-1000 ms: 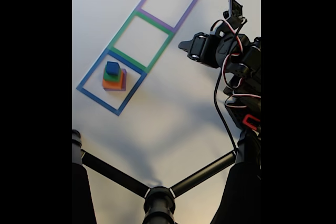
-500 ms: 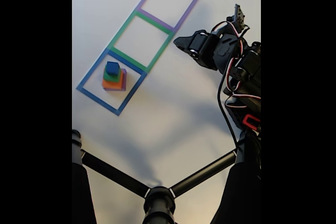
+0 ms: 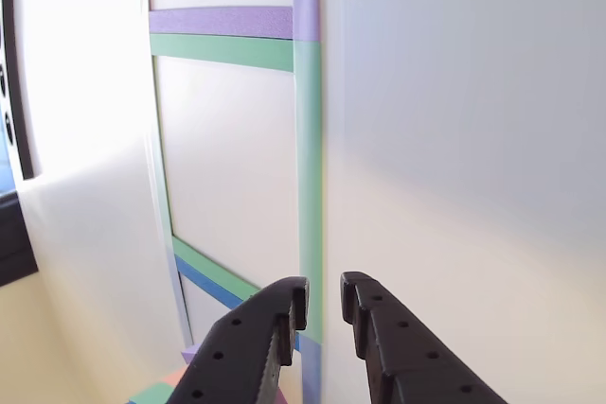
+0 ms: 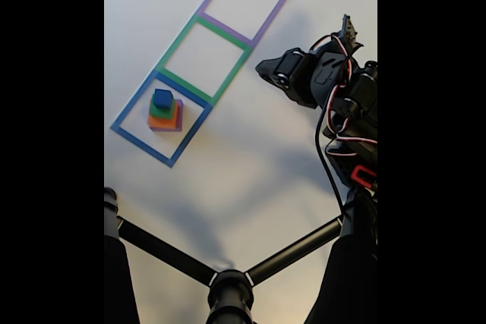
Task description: Tower of hanoi
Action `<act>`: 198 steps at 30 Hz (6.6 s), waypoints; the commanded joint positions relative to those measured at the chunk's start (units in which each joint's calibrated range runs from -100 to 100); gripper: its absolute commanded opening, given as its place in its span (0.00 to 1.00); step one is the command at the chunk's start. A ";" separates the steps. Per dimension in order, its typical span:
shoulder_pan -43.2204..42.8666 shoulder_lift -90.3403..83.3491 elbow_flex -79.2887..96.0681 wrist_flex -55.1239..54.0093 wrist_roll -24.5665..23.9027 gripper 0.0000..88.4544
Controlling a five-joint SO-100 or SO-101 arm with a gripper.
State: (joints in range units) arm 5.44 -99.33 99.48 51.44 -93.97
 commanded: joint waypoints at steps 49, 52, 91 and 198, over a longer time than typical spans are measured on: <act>-1.67 -0.67 0.52 0.81 -4.75 0.00; -1.67 -0.67 0.52 0.81 -4.75 0.00; -1.67 -0.67 0.52 0.81 -4.75 0.00; -1.67 -0.67 0.52 0.81 -4.75 0.00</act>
State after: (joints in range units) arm 4.14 -99.33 99.48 51.91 -99.06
